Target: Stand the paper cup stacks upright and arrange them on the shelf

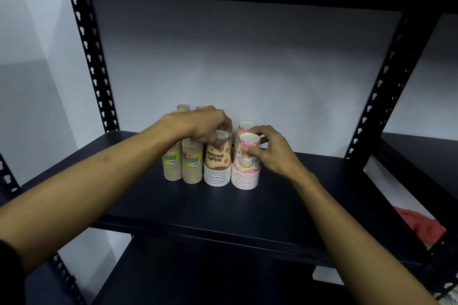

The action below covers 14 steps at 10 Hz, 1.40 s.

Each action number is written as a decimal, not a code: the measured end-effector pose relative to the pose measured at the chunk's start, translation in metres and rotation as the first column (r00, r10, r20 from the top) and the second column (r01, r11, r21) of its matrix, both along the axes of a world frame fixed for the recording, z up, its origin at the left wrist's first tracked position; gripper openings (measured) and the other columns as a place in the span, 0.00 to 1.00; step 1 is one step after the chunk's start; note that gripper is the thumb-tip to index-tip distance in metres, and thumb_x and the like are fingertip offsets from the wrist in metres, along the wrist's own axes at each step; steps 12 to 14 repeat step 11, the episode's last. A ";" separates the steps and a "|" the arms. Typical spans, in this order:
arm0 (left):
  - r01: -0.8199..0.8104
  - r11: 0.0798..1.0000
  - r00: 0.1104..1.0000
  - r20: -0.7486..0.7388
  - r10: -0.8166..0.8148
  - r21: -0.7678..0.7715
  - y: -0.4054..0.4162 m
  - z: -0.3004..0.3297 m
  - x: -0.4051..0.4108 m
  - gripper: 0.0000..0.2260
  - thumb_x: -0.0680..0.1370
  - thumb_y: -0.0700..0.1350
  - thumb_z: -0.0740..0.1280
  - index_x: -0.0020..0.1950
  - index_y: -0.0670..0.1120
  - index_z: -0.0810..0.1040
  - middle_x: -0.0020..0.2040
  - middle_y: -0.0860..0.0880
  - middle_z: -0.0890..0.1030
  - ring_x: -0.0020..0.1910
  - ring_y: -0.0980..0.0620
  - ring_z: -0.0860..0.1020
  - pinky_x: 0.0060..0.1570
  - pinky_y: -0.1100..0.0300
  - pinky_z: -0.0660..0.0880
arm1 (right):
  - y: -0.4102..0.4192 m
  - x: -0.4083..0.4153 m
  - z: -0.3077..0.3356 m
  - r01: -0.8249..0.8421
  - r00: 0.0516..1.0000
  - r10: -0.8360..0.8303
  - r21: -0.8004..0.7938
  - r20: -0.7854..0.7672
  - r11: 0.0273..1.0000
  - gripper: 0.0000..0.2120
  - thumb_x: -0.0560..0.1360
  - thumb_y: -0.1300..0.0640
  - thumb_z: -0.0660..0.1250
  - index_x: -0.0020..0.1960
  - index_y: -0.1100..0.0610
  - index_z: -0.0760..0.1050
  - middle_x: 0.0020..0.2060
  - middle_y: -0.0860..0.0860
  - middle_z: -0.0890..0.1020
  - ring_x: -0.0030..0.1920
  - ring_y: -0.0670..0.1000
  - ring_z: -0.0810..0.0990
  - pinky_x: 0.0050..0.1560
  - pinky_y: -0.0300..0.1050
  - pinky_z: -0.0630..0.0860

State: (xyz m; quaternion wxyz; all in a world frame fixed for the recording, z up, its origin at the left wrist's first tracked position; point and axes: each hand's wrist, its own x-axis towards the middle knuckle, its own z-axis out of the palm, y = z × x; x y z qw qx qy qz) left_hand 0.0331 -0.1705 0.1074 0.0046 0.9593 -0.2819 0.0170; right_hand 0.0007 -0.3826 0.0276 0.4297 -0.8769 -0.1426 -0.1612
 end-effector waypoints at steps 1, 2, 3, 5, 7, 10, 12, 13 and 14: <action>0.002 1.000 1.000 0.002 -0.002 0.002 0.000 -0.001 0.001 0.22 0.72 0.52 0.76 0.64 0.53 0.78 0.61 0.50 0.81 0.57 0.47 0.77 0.56 0.48 0.77 | 0.000 0.000 0.000 -0.004 1.000 0.004 0.006 -0.005 1.000 0.23 0.73 0.56 0.76 0.65 0.55 0.74 0.59 0.47 0.75 0.54 0.47 0.77 0.44 0.31 0.74; 0.011 1.000 1.000 0.007 -0.011 0.007 0.000 -0.001 0.002 0.23 0.72 0.52 0.76 0.65 0.52 0.77 0.61 0.50 0.81 0.57 0.47 0.77 0.56 0.50 0.76 | 0.001 0.001 -0.001 -0.002 1.000 0.003 0.023 -0.008 1.000 0.23 0.73 0.56 0.76 0.66 0.55 0.74 0.61 0.48 0.75 0.54 0.48 0.77 0.45 0.31 0.74; 0.018 1.000 1.000 0.008 -0.018 0.005 0.000 -0.002 0.003 0.23 0.72 0.51 0.77 0.65 0.52 0.77 0.61 0.51 0.81 0.58 0.47 0.77 0.55 0.51 0.76 | 0.002 0.000 -0.002 0.005 1.000 -0.004 0.031 -0.008 0.999 0.23 0.73 0.56 0.76 0.66 0.55 0.74 0.60 0.48 0.75 0.54 0.47 0.77 0.45 0.31 0.74; 0.032 0.999 0.999 0.018 -0.033 0.026 0.000 -0.001 0.001 0.21 0.73 0.51 0.75 0.64 0.52 0.77 0.60 0.51 0.81 0.56 0.48 0.77 0.55 0.50 0.77 | 0.003 0.000 -0.001 0.015 1.000 -0.015 0.022 -0.010 1.000 0.22 0.73 0.56 0.76 0.65 0.54 0.74 0.58 0.46 0.75 0.53 0.46 0.77 0.43 0.29 0.72; 0.019 1.000 1.000 0.015 -0.020 0.022 0.001 -0.003 0.000 0.21 0.74 0.51 0.75 0.65 0.52 0.77 0.61 0.49 0.80 0.58 0.46 0.77 0.56 0.47 0.77 | 0.002 -0.001 -0.001 0.014 1.000 -0.014 0.015 -0.016 1.000 0.22 0.73 0.56 0.75 0.65 0.55 0.75 0.59 0.46 0.75 0.55 0.47 0.77 0.43 0.29 0.73; 0.054 0.987 0.947 0.322 -0.003 -0.148 0.008 -0.009 -0.030 0.23 0.73 0.54 0.72 0.67 0.52 0.74 0.64 0.49 0.78 0.62 0.46 0.75 0.55 0.49 0.76 | -0.004 -0.020 -0.015 0.068 0.998 -0.066 0.156 -0.019 0.985 0.26 0.75 0.48 0.72 0.70 0.52 0.70 0.64 0.48 0.74 0.58 0.47 0.78 0.52 0.40 0.78; 0.158 0.894 0.861 0.501 0.083 -0.420 0.013 -0.048 -0.069 0.18 0.74 0.52 0.70 0.62 0.48 0.78 0.59 0.48 0.79 0.59 0.46 0.75 0.55 0.51 0.75 | -0.015 -0.041 -0.048 0.195 0.981 -0.192 0.183 -0.032 0.964 0.28 0.74 0.45 0.72 0.70 0.54 0.71 0.64 0.49 0.77 0.60 0.48 0.78 0.59 0.46 0.78; 0.158 0.894 0.861 0.501 0.083 -0.420 0.013 -0.048 -0.069 0.18 0.74 0.52 0.70 0.62 0.48 0.78 0.59 0.48 0.79 0.59 0.46 0.75 0.55 0.51 0.75 | -0.015 -0.041 -0.048 0.195 0.981 -0.192 0.183 -0.032 0.964 0.28 0.74 0.45 0.72 0.70 0.54 0.71 0.64 0.49 0.77 0.60 0.48 0.78 0.59 0.46 0.78; 0.158 0.894 0.861 0.501 0.083 -0.420 0.013 -0.048 -0.069 0.18 0.74 0.52 0.70 0.62 0.48 0.78 0.59 0.48 0.79 0.59 0.46 0.75 0.55 0.51 0.75 | -0.015 -0.041 -0.048 0.195 0.981 -0.192 0.183 -0.032 0.964 0.28 0.74 0.45 0.72 0.70 0.54 0.71 0.64 0.49 0.77 0.60 0.48 0.78 0.59 0.46 0.78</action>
